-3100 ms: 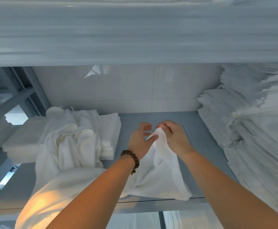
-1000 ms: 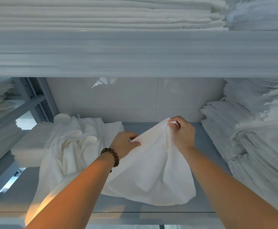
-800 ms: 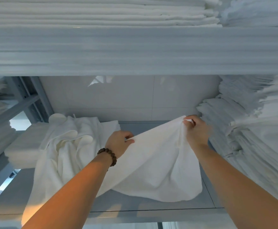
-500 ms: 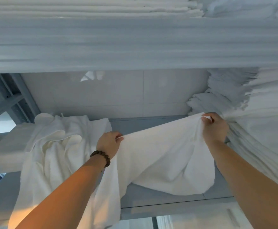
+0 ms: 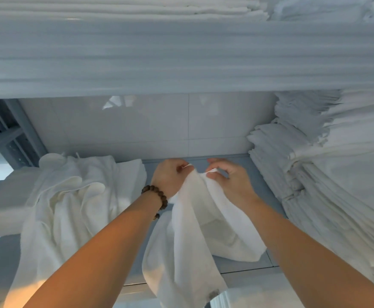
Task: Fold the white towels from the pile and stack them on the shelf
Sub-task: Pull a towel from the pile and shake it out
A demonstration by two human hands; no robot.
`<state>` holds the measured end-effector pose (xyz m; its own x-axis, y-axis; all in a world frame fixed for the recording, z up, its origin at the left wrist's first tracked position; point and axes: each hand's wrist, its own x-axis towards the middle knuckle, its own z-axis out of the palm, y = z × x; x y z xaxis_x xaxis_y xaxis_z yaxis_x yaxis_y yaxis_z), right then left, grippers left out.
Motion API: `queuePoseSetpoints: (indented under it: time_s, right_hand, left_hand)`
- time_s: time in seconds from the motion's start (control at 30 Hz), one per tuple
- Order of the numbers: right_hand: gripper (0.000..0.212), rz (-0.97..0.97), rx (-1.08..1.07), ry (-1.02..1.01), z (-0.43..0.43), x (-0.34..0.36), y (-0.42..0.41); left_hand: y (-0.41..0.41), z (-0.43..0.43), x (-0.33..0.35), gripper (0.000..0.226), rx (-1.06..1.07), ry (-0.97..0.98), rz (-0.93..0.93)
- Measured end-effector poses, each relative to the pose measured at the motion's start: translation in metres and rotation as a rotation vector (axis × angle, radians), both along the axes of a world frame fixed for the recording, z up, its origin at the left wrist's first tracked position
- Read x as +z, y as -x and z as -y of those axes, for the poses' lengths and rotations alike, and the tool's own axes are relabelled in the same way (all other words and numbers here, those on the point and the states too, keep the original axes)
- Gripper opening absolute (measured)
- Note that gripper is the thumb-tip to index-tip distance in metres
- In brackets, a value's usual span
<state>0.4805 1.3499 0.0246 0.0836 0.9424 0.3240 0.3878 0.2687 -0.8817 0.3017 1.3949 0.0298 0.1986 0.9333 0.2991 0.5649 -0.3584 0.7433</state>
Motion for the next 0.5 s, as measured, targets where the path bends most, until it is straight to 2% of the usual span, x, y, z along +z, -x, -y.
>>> queuePoseSetpoints:
  time_s: [0.07,0.23,0.37,0.5]
  right_hand:
    - [0.022,0.014,0.074,0.01,-0.002,0.0,0.013]
    - [0.008,0.05,0.204,0.001,-0.007,-0.002,0.026]
    - [0.014,0.096,0.096,-0.07,-0.013,-0.005,0.033]
    - [0.015,0.088,-0.009,-0.111,-0.019,-0.003,0.042]
  left_hand:
    - [-0.002,0.002,0.004,0.036,-0.032,0.019,0.031]
    - [0.008,0.006,0.009,0.016,-0.201,0.088,0.068]
    - [0.02,0.004,0.005,0.006,-0.145,0.018,-0.059]
    - [0.029,0.004,-0.002,0.016,-0.039,-0.035,-0.297]
